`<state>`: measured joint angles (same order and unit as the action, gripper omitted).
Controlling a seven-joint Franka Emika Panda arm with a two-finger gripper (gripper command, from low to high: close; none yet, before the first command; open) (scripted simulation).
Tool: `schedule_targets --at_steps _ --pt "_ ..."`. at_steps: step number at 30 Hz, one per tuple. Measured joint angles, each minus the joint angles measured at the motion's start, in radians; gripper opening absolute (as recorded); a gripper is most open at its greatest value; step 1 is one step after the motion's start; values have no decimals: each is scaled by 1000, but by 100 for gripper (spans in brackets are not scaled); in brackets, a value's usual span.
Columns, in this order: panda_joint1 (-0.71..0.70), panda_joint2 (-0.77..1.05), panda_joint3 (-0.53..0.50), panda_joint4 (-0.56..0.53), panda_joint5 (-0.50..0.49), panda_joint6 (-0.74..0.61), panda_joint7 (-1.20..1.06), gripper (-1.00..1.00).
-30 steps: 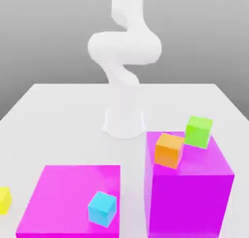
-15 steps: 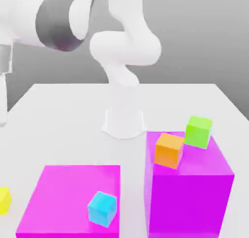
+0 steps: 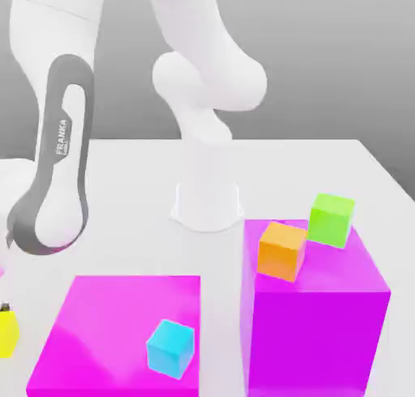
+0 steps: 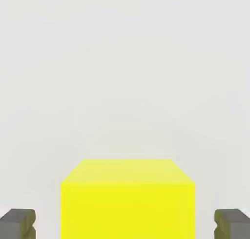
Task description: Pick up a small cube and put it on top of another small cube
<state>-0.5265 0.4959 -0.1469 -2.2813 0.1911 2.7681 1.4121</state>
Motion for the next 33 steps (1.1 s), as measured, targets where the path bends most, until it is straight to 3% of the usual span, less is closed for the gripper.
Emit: schedule_targets --at_steps 4,9,25,29,30,33 --pt "-2 6 2 1 2 4 -1 -100" --pt "39 -150 -30 -28 -49 -119 49 -100" --pt "502 -702 293 16 -135 -699 569 -100" --pt "527 -681 329 -56 -148 -611 613 -100" --pt "528 -669 332 -74 -150 -582 616 100" --pt "528 -669 332 -74 -150 -582 616 100"
